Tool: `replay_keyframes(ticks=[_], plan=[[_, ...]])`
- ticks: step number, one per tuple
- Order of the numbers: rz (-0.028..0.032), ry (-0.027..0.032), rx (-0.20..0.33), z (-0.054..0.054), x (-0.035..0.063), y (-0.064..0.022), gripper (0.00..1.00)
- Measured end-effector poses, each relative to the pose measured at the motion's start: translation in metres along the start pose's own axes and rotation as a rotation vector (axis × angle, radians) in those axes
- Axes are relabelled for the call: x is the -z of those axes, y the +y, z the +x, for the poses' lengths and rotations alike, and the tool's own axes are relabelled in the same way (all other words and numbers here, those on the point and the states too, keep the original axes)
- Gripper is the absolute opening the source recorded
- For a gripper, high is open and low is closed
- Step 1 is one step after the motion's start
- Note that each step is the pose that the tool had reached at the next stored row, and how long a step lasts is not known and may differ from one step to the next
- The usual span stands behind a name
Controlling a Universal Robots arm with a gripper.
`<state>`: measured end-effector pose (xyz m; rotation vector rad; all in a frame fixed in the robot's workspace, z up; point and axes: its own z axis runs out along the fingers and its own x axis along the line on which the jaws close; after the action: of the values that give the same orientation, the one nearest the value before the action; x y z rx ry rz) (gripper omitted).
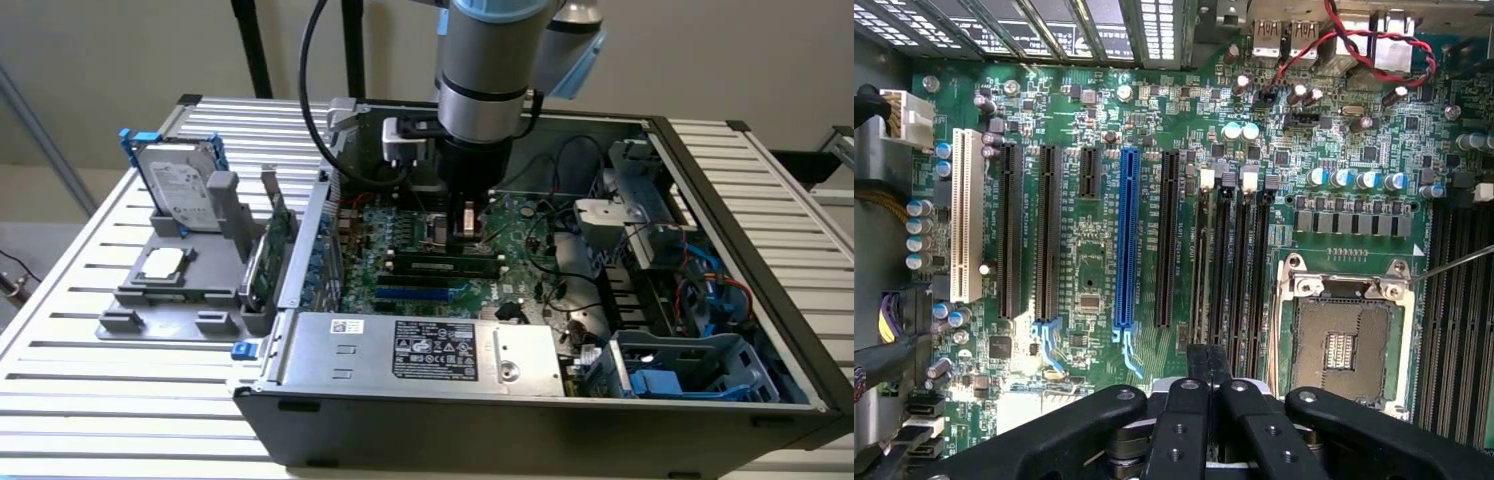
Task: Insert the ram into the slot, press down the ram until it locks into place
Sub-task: 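Press down the ram until it locks into place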
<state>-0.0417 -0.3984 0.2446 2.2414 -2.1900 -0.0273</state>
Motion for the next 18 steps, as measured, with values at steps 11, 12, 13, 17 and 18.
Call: replay_keyframes(ticks=[11,12,13,17,18], plan=[[0.0001,0.0002,0.000,0.000,-0.0133,-0.0002,0.11],[-0.0002,0.0008,0.000,0.000,-0.0142,-0.0002,0.11],[-0.0005,0.0015,0.000,0.000,-0.0151,-0.0002,0.11],[-0.0002,0.0007,0.000,0.000,-0.0187,-0.0003,0.11],[-0.0001,0.0007,0.000,0.000,-0.0183,-0.0003,0.11]])
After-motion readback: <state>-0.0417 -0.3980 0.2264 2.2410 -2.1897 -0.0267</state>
